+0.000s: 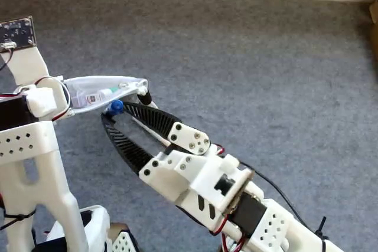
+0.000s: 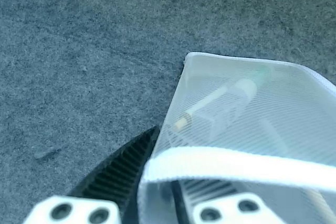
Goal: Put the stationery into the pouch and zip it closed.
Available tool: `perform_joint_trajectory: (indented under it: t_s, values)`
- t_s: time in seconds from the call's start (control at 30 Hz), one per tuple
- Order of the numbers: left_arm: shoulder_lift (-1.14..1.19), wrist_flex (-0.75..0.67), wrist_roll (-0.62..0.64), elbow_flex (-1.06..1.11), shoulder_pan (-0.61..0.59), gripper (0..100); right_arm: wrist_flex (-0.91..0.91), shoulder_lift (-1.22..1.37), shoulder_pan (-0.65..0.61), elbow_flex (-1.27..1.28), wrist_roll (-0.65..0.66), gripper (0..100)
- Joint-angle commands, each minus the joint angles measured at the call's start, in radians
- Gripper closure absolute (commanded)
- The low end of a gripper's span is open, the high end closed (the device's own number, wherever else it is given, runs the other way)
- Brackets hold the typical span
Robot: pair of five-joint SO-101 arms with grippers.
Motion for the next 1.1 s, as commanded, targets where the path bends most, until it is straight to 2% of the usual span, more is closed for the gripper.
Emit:
perform_joint_trajectory:
  t_s: [0.0,0.2,0.6,0.77,0.9,1.07]
  values:
    - [0.012,-0.02,0.008,0.005,0.005,99,-0.13,0.074,0.053,-0.019,0.035,99.3]
    - [0.012,-0.02,0.008,0.007,0.004,99,-0.311,0.271,0.131,-0.021,0.032,99.3]
    - [0.012,-0.02,0.006,0.007,0.004,99,-0.453,0.475,0.133,-0.012,0.035,99.3]
    - [0.012,-0.02,0.006,0.007,0.004,99,-0.421,0.487,0.13,0.031,0.066,99.3]
    - [0.012,-0.02,0.006,0.007,0.004,99,-0.248,0.486,0.127,0.036,0.193,99.3]
    - [0.012,-0.034,0.006,0.018,0.004,99,-0.107,0.486,0.11,0.036,0.203,98.8]
